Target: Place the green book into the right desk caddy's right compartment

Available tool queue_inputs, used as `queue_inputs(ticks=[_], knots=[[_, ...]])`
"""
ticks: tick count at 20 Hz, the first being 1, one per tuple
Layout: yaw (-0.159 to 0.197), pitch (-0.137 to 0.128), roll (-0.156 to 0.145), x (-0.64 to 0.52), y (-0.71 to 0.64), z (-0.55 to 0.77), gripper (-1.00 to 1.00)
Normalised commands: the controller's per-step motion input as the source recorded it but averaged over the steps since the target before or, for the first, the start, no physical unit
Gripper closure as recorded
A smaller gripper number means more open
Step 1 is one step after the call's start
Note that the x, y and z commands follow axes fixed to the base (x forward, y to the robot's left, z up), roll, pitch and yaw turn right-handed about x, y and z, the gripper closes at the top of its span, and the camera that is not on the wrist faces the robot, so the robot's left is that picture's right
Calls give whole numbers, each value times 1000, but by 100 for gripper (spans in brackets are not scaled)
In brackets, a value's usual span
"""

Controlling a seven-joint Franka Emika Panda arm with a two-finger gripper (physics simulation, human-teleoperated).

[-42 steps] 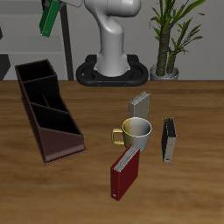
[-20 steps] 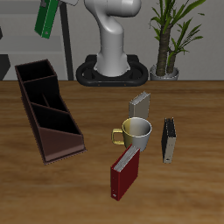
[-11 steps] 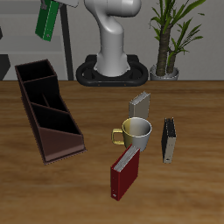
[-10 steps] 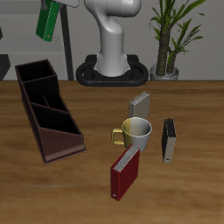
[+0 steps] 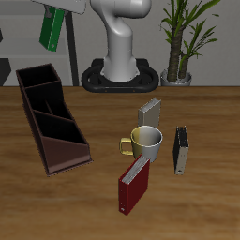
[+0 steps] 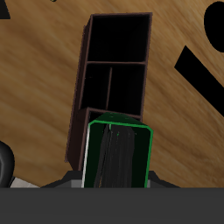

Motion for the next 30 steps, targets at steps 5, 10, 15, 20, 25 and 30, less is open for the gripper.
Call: queue_inputs(ticks=[5,10,15,20,25,30], knots=[[-16,14,-9,44,-53,-107,100],[-25,11,-9,14,-16,-68,100],[-16,16,19,0,151,-118,100],[-4,-6,-5,6,-4,-5,100],[-23,-2,-23,3,-74,2,100],[-18,20,2,-8,11,-105,100]])
